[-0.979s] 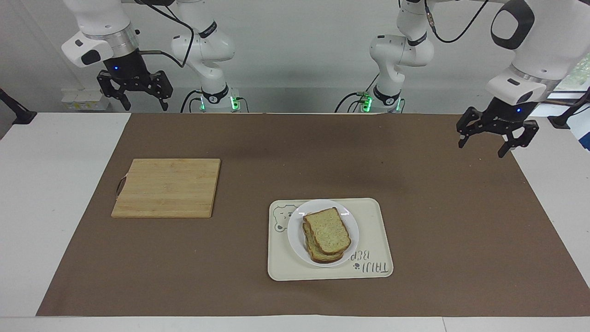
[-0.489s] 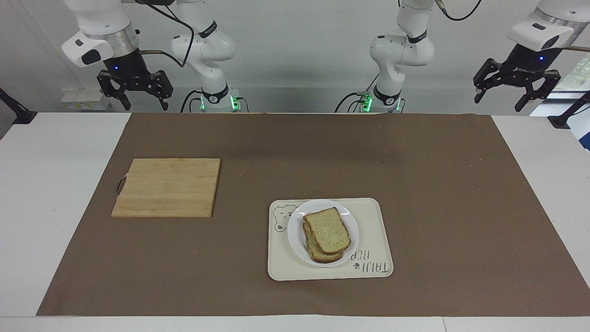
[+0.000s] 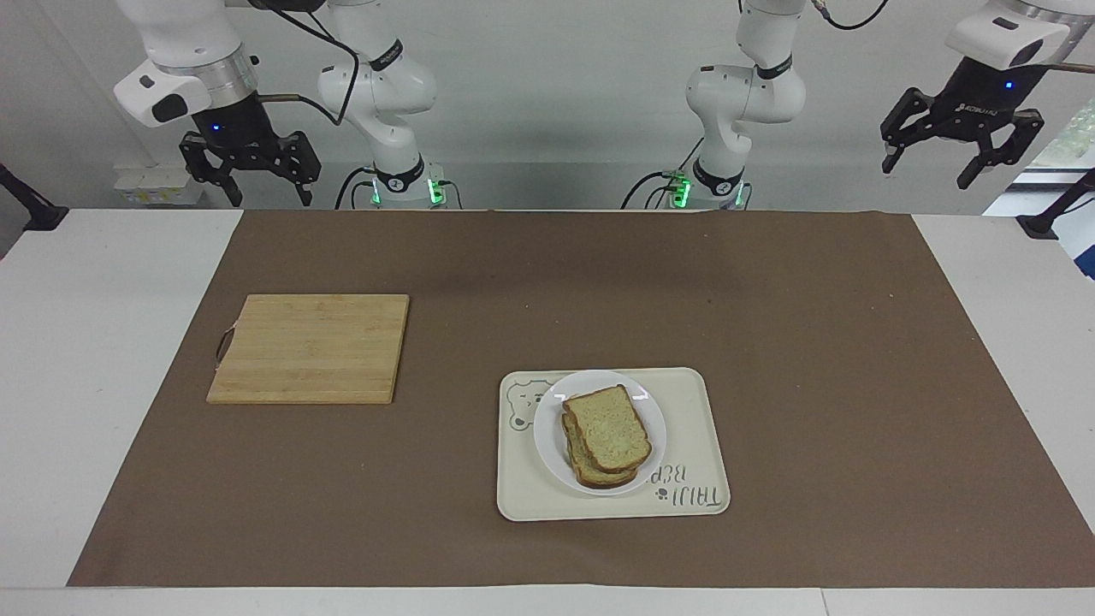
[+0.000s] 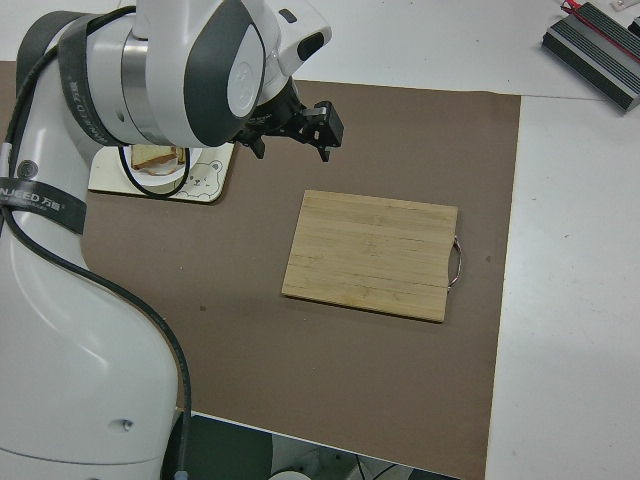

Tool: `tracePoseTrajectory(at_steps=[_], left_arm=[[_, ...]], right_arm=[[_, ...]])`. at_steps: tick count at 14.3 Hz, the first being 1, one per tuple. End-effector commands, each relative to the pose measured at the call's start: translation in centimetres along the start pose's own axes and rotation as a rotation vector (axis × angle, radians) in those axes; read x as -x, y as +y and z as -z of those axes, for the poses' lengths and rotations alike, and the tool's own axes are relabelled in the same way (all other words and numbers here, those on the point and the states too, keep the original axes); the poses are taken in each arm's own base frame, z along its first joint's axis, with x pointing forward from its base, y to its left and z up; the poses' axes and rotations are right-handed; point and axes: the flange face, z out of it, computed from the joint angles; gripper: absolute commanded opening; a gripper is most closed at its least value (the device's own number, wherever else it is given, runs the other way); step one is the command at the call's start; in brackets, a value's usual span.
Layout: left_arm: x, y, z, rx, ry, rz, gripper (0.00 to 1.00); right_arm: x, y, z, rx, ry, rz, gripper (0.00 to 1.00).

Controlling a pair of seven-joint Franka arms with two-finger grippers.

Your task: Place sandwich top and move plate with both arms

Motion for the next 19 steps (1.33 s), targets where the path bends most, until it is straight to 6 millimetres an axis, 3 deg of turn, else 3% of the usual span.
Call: tracePoseTrajectory(at_steps=[1, 2, 8, 11, 19], left_arm=[[2.0, -0.8, 1.4, -0.018, -0.012, 0.034, 1.00], [2.6, -1.6, 1.3, -0.017, -0.026, 0.056, 1.00], [3.0, -1.5, 1.0, -0.024, -0.040, 0.070, 1.00], [2.1, 0.1, 0.6, -0.026, -0.048, 0.107, 1.00], [1.6, 1.3, 0.4, -0.018, -0.060, 0.215, 1.00]], right_arm=[[-0.7, 0.4, 0.4, 0.003, 0.007, 0.027, 1.00], [-0.6, 0.2, 0.5, -0.001, 0.009, 0.026, 1.00], [-0.3, -0.1, 0.5, -0.017, 0.000, 0.027, 1.00], [-0.3, -0.1, 0.5, -0.017, 0.000, 0.027, 1.00], [-0.3, -0.1, 0.5, -0.017, 0.000, 0.027, 1.00]])
